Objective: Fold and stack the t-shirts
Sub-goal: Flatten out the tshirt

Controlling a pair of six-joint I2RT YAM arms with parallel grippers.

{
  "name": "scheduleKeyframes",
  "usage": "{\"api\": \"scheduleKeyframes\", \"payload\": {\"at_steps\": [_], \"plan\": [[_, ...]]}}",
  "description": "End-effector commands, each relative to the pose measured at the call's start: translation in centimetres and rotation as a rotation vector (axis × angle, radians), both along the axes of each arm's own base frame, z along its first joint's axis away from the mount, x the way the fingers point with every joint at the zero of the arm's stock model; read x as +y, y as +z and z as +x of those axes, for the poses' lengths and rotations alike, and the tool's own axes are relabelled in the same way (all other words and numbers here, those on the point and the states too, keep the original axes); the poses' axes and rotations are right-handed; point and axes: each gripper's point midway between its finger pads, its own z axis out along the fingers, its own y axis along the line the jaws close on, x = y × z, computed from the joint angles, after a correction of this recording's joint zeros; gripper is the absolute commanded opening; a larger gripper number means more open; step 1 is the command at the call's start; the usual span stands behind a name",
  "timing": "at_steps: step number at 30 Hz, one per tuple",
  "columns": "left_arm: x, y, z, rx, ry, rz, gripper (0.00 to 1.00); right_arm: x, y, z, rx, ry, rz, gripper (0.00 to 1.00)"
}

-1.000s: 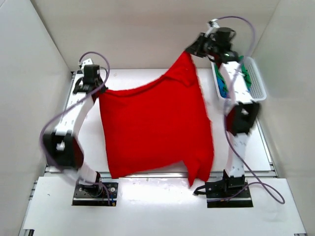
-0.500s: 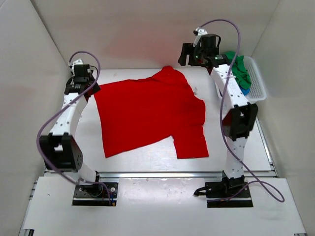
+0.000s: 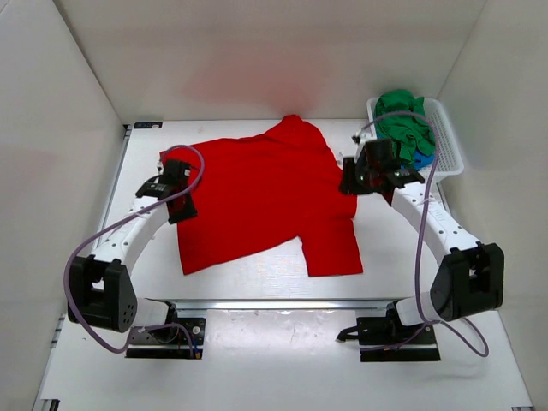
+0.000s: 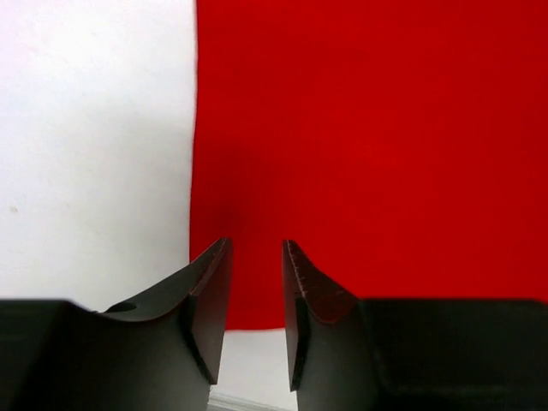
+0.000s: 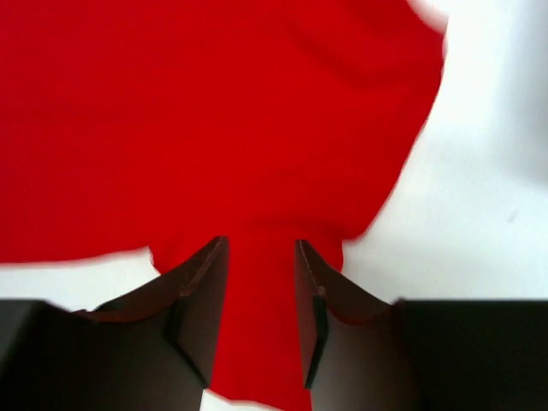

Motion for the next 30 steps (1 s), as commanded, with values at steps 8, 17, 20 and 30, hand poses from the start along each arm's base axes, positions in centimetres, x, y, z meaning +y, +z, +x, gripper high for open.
{"api": "scheduleKeyframes", "payload": {"at_steps": [8,17,20,30], "plan": [[-1.5,-4.8,-6.9,0.234,0.003,0.005,0.35,-2.1,-5.4,-5.2,0.121,-0.069,0.058,0.46],[-3.2,-7.3,-10.6,0.223,0.066,-0.102,0.4,-3.0,-8.7,-6.4,0.193,-0.096,0.051,0.54],[-3.3,-8.2,-11.2,0.229,0.08,-0.112,0.42,-3.1,-9.6,-6.6,0.21,-0.104,0.035,0.58],[-2.8,-9.6,-10.5,0.202,0.119,-0.092,0.4,-2.6,-14.1,-8.1,0.335,-0.127,0.002,0.65]]}}
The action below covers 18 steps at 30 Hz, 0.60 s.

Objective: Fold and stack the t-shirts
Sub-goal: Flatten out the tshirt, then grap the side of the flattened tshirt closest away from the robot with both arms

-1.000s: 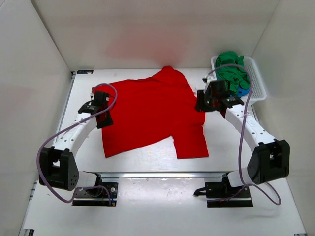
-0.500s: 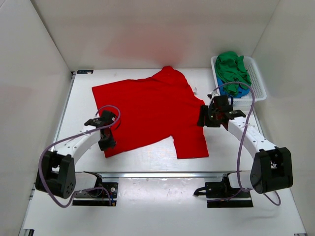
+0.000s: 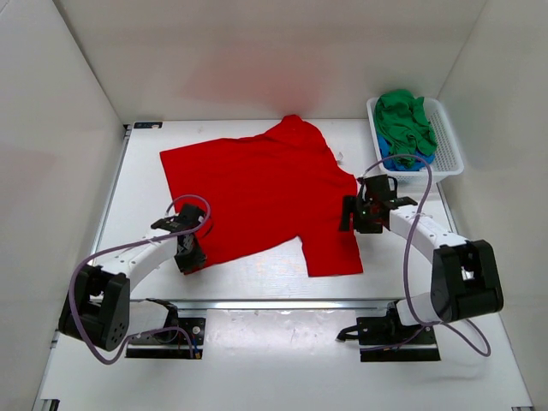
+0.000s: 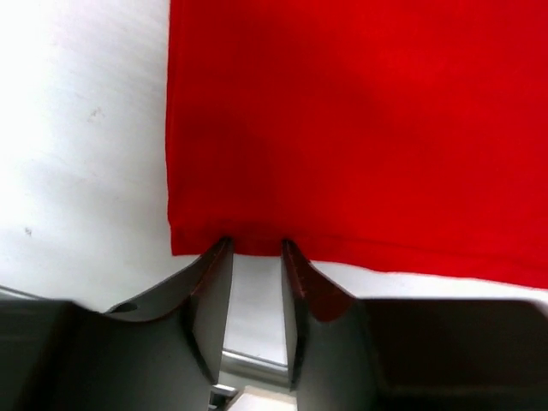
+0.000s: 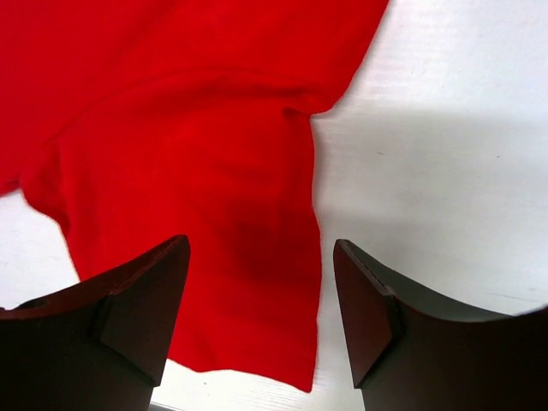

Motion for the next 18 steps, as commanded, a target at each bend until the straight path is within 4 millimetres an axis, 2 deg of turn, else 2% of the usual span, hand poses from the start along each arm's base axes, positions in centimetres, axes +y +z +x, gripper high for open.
{"api": "scheduleKeyframes", "payload": {"at_steps": [1,2,3,4,6,7,8,9,10,13,18], "plan": [[0.3,0.3,1.4,-0.066,0.038,0.007,0.34,0.1,-1.1,0.1,0.024,-0.037,-0.019,0.66],[0.6,0.4,1.7,-0.083,0.046,0.02,0.29,0.3,-1.1,0.1,0.021,-0.028,-0.033,0.66],[0.5,0.2,1.8,-0.089,0.036,0.017,0.12,0.2,-1.7,-0.7,0.055,-0.04,-0.057,0.65],[0.7,-0.1,1.4,-0.076,0.039,0.016,0.02,0.1,-2.0,-1.2,0.073,-0.059,-0.067,0.66],[0.7,-0.2,1.6,-0.089,0.05,0.004,0.0,0.4,-2.9,-2.4,0.11,-0.063,-0.057,0.61],[0.8,-0.3,1.4,-0.087,0.043,0.008,0.0,0.8,-3.2,-2.8,0.12,-0.06,-0.037,0.5],[0.9,-0.2,1.6,-0.089,0.045,0.016,0.0,0.7,-3.8,-3.7,0.154,-0.055,-0.033,0.3],[1.0,-0.1,1.4,-0.083,0.039,0.02,0.0,0.7,-3.8,-3.8,0.158,-0.06,-0.027,0.17],[0.9,0.2,1.7,-0.092,0.037,0.021,0.0,0.8,-4.1,-4.4,0.18,-0.057,-0.025,0.0],[1.2,1.3,2.2,-0.121,0.044,0.017,0.0,0.9,-3.2,-5.2,0.163,-0.062,-0.036,0.0],[1.2,4.3,3.2,-0.193,0.039,-0.018,0.0,1.7,1.4,-5.7,0.055,-0.073,0.02,0.0]]}}
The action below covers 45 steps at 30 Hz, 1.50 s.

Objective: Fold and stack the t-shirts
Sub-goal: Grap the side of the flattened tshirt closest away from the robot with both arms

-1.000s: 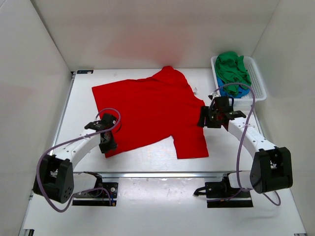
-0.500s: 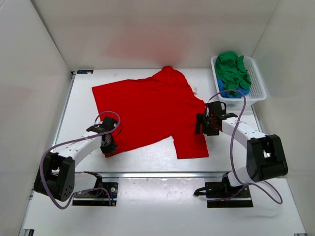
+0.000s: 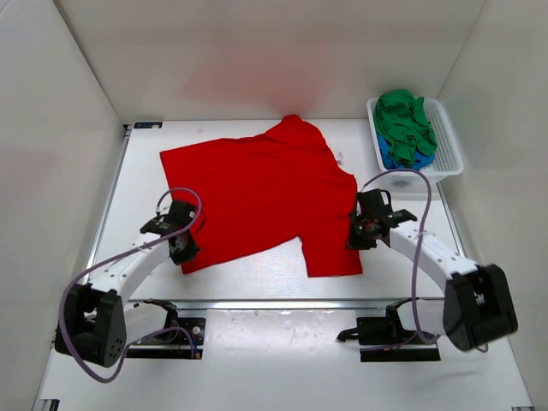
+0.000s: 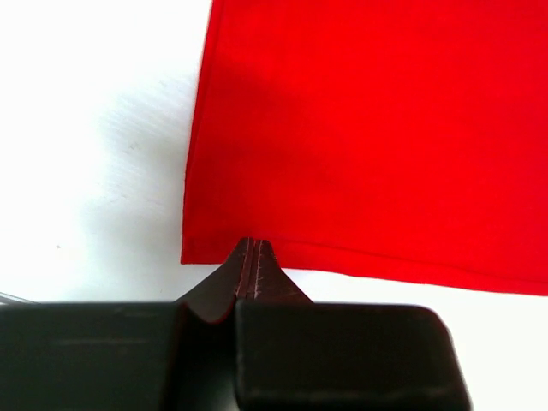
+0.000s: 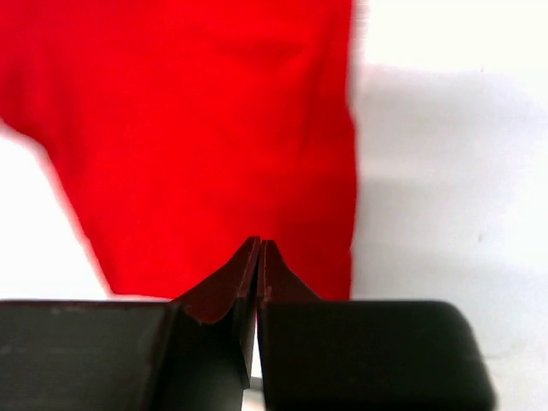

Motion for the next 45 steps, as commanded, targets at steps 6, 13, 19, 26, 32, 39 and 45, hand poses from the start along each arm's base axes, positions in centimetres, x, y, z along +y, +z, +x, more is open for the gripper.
{"api": "scheduleKeyframes", "payload": {"at_steps": [6,13,19,26,32,39,45], "plan": [[0.4,4.3,2.1,-0.119,-0.005,-0.024,0.0,-1.9,3.7,0.5,-0.113,-0.097,0.061,0.27],[0.1,3.8,1.3,-0.094,-0.023,-0.007,0.05,-2.5,0.9,2.9,-0.093,-0.063,-0.014,0.47],[-0.5,1.4,-0.1,-0.046,-0.01,-0.029,0.28,-2.0,-1.4,3.3,-0.05,-0.051,-0.033,0.53],[-0.4,0.7,-0.2,-0.048,0.005,-0.004,0.28,-0.8,-3.6,2.6,0.015,-0.008,-0.035,0.0],[0.2,0.6,-0.1,-0.087,0.048,0.01,0.34,-0.5,-3.5,2.3,0.009,-0.007,-0.022,0.0],[0.5,-0.4,-0.3,-0.041,0.071,0.051,0.48,-0.2,-2.3,2.8,-0.023,0.009,0.0,0.0],[0.6,-3.3,-1.7,0.049,0.063,0.072,0.58,-0.1,-1.6,3.0,-0.037,0.014,0.004,0.0]]}}
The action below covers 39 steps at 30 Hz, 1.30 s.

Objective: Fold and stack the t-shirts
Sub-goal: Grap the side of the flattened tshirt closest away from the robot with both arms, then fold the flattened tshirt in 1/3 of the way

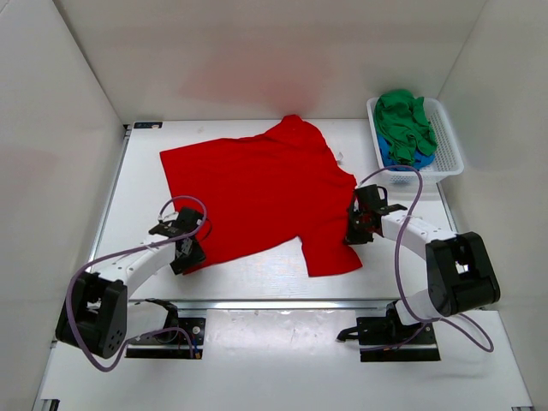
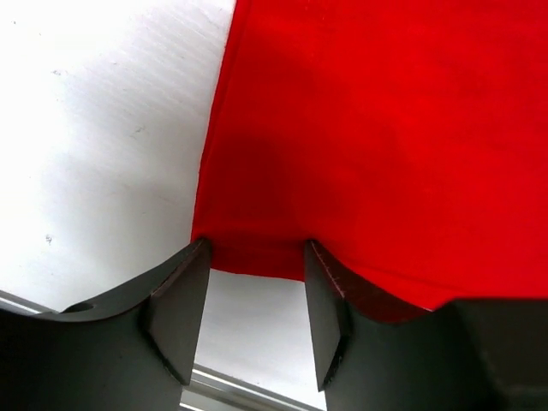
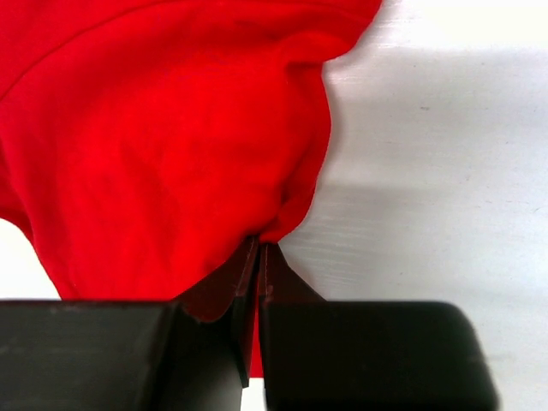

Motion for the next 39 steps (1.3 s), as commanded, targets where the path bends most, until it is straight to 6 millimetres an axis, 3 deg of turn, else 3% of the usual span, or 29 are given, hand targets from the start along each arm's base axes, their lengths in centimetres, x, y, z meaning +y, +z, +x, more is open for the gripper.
{"api": "scheduleKeyframes", "payload": {"at_steps": [1,3,5,7,11,13,19,23,27,30,34,39], "plan": [[0.5,-2.1,-1.2,0.051,0.002,0.031,0.59,0.0,0.6,-0.2,-0.01,0.009,0.007,0.0],[0.4,-1.9,-0.6,0.031,0.0,0.041,0.52,0.1,0.7,-0.2,-0.017,0.015,0.007,0.0],[0.3,-2.0,-0.5,0.041,-0.007,0.021,0.19,-0.1,0.6,-0.5,-0.012,0.012,0.006,0.0],[0.1,-2.0,-0.3,0.041,-0.025,0.01,0.0,0.2,0.7,-1.0,-0.007,0.019,0.016,0.0],[0.3,-1.7,0.2,0.053,-0.048,0.015,0.0,0.1,1.3,-2.4,0.016,0.001,0.016,0.0],[0.3,-1.0,0.7,0.046,-0.057,0.009,0.0,0.6,2.6,-3.1,-0.008,0.01,0.023,0.0],[0.5,5.2,5.1,-0.087,-0.071,-0.014,0.0,0.7,5.8,-5.8,-0.067,-0.055,0.093,0.0],[1.9,6.8,5.7,-0.092,-0.075,0.029,0.0,0.7,8.6,-7.8,-0.101,-0.044,0.132,0.0],[2.8,5.6,5.1,-0.044,-0.077,0.039,0.0,1.0,10.2,-9.5,-0.103,-0.007,0.172,0.0],[3.3,4.3,4.1,0.009,-0.073,0.043,0.0,1.5,9.6,-10.8,-0.075,0.029,0.195,0.0],[3.6,4.1,4.1,-0.005,-0.066,0.044,0.0,3.0,8.3,-11.7,-0.043,0.093,0.223,0.01],[4.1,4.0,4.0,-0.001,-0.053,0.051,0.0,5.2,7.8,-11.2,-0.041,0.188,0.251,0.0]]}}
